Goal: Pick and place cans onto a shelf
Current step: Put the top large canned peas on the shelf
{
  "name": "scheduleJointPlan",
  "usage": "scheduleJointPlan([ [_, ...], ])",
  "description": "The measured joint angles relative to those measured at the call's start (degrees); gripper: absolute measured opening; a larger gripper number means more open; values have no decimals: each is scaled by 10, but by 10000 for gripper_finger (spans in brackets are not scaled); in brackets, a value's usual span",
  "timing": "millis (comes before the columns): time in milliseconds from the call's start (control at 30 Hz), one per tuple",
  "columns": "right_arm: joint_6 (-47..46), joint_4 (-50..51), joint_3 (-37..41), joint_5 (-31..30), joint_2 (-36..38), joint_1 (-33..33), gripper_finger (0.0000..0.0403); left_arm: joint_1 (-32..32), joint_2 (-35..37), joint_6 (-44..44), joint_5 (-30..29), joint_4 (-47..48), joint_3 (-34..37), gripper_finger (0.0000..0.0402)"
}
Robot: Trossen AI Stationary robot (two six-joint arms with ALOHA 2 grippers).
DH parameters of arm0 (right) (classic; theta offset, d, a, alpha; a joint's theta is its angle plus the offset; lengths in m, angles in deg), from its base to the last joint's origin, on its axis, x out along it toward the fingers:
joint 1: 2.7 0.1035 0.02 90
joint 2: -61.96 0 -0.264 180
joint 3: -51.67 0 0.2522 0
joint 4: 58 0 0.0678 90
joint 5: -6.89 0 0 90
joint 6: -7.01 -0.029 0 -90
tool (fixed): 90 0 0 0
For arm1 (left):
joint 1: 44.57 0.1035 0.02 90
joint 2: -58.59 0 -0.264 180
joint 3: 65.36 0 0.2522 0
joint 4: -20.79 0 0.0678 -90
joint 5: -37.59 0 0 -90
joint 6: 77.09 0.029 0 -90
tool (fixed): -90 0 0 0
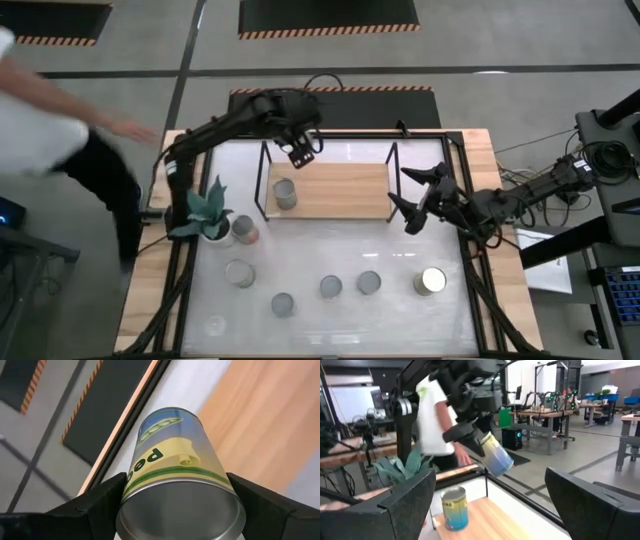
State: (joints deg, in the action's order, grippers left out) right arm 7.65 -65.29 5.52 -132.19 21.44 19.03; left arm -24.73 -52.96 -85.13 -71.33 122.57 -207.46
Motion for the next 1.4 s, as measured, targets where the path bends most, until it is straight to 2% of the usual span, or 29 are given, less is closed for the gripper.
scheduleJointPlan([
  [200, -11, 17, 0, 0, -1, 0, 363, 9, -35, -1, 7, 8, -12, 298],
  [367, -33, 32, 0, 0, 0, 1, 363, 13, -56, -2, 31, 18, 7, 298],
  [700, -38, 33, 0, 30, 0, 1, 363, 17, -59, -15, 47, -9, 127, 299],
  [1033, -17, 22, 0, 30, 0, 1, 363, 17, -58, -17, 49, -43, 175, 299],
  [1400, 0, 15, 0, 26, 6, 1, 363, 17, -57, -13, 49, -57, 190, 349],
])
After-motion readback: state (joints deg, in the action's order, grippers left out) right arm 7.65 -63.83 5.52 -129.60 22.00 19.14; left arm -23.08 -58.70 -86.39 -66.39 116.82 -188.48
